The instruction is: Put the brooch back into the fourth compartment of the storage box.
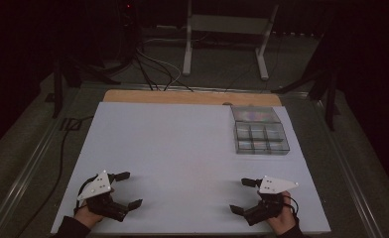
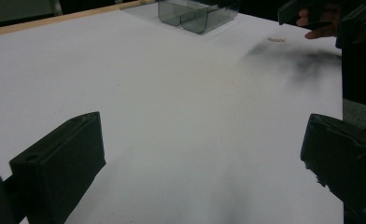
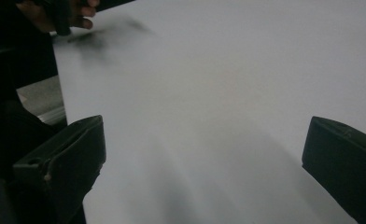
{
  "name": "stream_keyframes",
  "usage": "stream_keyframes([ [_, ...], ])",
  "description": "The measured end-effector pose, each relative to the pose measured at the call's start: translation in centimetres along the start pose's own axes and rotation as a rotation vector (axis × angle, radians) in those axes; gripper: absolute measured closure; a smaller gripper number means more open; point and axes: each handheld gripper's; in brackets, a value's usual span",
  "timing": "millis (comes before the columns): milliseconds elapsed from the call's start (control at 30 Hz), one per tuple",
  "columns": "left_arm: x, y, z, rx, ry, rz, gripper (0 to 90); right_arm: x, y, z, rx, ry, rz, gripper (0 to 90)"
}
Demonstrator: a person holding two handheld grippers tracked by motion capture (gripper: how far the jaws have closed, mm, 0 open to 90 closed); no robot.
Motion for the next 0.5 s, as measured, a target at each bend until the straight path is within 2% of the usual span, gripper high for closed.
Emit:
stream_keyframes([
  [267, 0.0, 0.0, -0.1, 0.001, -0.009, 0.006, 1.2, -1.0, -0.6, 0.3, 0.019, -0.015, 0.049, 0.0],
  [333, 0.0, -0.1, -0.1, 0.0, -0.011, 0.006, 1.2, -1.4, -1.1, 0.6, 0.042, -0.025, 0.078, 0.0],
  [500, 0.0, -0.1, -0.1, 0.002, -0.014, 0.007, 1.2, -1.8, -2.1, 1.3, 0.1, -0.019, 0.109, 0.0],
])
Point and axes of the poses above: each handheld gripper's, and its own axes: y roughly forward along the jaws, x roughly out of its underside, z roughly to its right, and after that the axes turned 4 degrees about -y, right-handed
